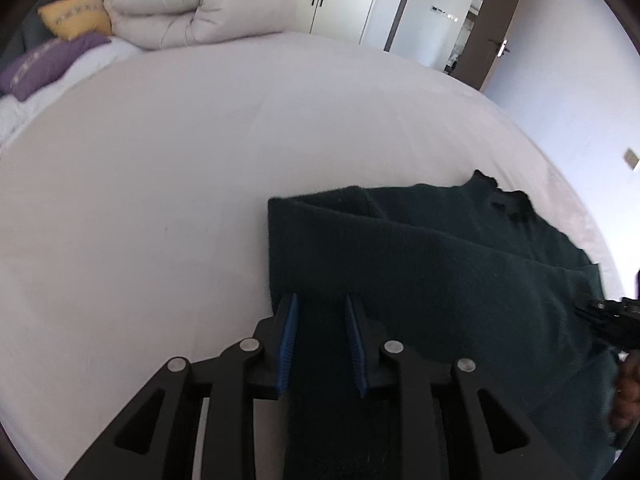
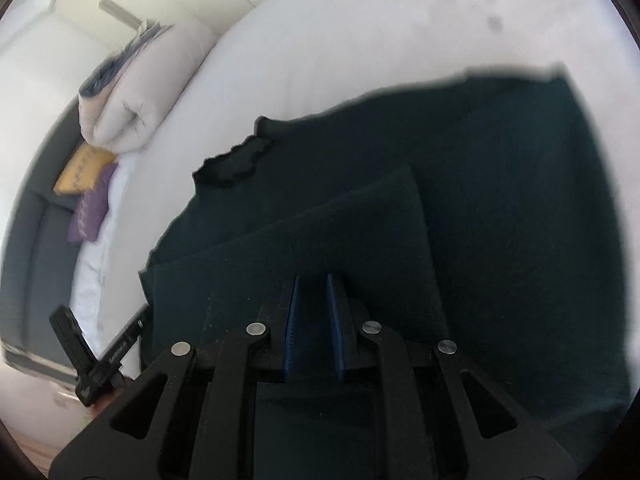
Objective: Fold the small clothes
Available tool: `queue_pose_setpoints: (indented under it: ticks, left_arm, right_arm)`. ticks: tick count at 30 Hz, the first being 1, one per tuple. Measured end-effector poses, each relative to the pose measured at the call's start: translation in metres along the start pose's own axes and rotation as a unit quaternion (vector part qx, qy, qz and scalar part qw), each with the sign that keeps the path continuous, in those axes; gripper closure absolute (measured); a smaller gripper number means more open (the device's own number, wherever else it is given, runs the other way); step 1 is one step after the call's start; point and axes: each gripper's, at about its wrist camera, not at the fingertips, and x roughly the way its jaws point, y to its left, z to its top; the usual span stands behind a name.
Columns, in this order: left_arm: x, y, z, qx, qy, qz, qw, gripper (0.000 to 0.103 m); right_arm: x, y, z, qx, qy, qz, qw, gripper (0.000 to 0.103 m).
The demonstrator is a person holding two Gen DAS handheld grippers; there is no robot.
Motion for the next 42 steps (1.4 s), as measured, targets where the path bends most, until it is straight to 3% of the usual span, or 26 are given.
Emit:
queue_pose_setpoints:
  ticks: [2,3,10,13,15,16,17,19,22,25,29,34,40,42]
  left_arm:
    - [-0.012,0.001,-0.009,0.01,0.002,-0.008,0.9999,0.062]
    - [-0.016,0.001,-0.015,0.013,0.01,-0.012,0.9998,0.044]
    - [-0.075,0.006,-0.082,0.021,0.027,-0.015,0.9993,0.033]
    - [-0.112,0.009,-0.125,0.037,0.041,-0.007,0.9984,0.021]
    - [-0.133,0.015,-0.153,0.034,0.053,-0.006,0.998,0.017]
    - [-0.142,0.02,-0.166,0.023,0.061,-0.012,0.9978,0.016]
    - [-0.148,0.024,-0.175,0.015,0.069,-0.019,0.9973,0.015]
    - [-0.168,0.03,-0.201,0.001,0.083,-0.038,0.9959,0.016]
    - [-0.187,0.037,-0.223,-0.027,0.095,-0.062,0.9932,0.017]
    - [-0.196,0.042,-0.235,-0.059,0.109,-0.096,0.9877,0.019]
    - [-0.198,0.042,-0.246,-0.089,0.136,-0.133,0.9778,0.022]
    - [-0.19,0.041,-0.242,-0.105,0.17,-0.15,0.9683,0.032]
    - [-0.178,0.053,-0.242,-0.173,0.215,-0.205,0.9391,0.038]
    - [-0.179,0.055,-0.244,-0.186,0.221,-0.213,0.9337,0.038]
  right_arm:
    - [-0.004,-0.011,-0.005,0.014,-0.016,0.032,0.999,0.09]
    - [-0.008,-0.014,-0.007,0.021,-0.019,0.04,0.999,0.09]
    - [-0.06,-0.024,-0.034,0.014,-0.015,0.012,1.0,0.086]
    - [-0.11,-0.036,-0.065,0.011,-0.03,-0.005,0.999,0.073]
    - [-0.151,-0.048,-0.095,0.013,-0.039,0.008,0.999,0.049]
    - [-0.17,-0.054,-0.11,0.017,-0.046,0.012,0.999,0.029]
    - [-0.189,-0.059,-0.125,0.021,-0.057,0.013,0.998,0.023]
    - [-0.227,-0.072,-0.159,0.015,-0.067,0.012,0.998,0.023]
    - [-0.26,-0.09,-0.2,0.007,-0.045,0.003,0.999,0.023]
    - [-0.282,-0.106,-0.236,-0.006,-0.03,-0.024,0.999,0.023]
    - [-0.303,-0.136,-0.271,0.031,-0.024,-0.014,0.999,0.023]
    - [-0.316,-0.154,-0.298,0.049,-0.027,0.001,0.998,0.023]
    - [-0.33,-0.163,-0.304,0.065,-0.031,0.006,0.997,0.023]
    - [-0.324,-0.158,-0.294,0.064,-0.028,0.005,0.998,0.023]
